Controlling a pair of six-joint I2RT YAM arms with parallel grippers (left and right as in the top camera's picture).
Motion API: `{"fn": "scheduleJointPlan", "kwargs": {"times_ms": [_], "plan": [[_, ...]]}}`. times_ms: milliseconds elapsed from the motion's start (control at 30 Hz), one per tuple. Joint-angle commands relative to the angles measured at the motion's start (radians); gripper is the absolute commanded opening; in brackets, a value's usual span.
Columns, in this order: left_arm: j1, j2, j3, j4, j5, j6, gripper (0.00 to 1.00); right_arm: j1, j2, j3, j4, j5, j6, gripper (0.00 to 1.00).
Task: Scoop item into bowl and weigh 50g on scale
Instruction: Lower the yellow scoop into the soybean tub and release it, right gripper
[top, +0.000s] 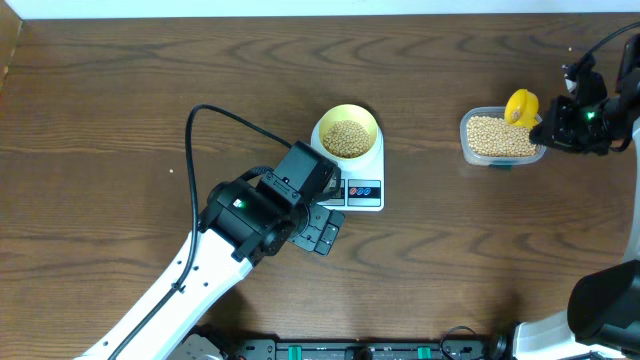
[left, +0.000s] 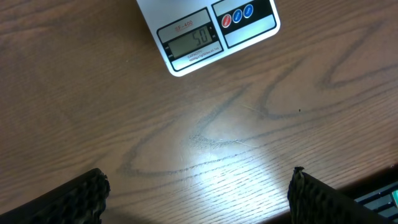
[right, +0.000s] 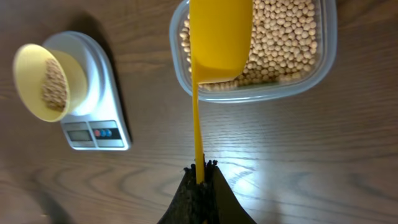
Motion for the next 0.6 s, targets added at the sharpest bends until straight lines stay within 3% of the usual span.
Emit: {"fn": "scheduleJointPlan", "kwargs": {"times_ms": [0, 167, 567], "plan": [[-0.002, -0.004, 0.024, 0.0, -0.013, 0.005, 0.94, 0.006, -0.016, 0.018, -0.01, 0.067, -0.047, 0.01], [-0.002, -0.004, 0.024, 0.0, -0.013, 0.005, 0.94, 0.006, -0.016, 0.018, -0.019, 0.161, -0.066, 0.01], [-0.002, -0.004, 0.024, 0.0, -0.013, 0.005, 0.94, 0.08, -0.016, -0.002, 0.014, 0.178, -0.109, 0.01]]}}
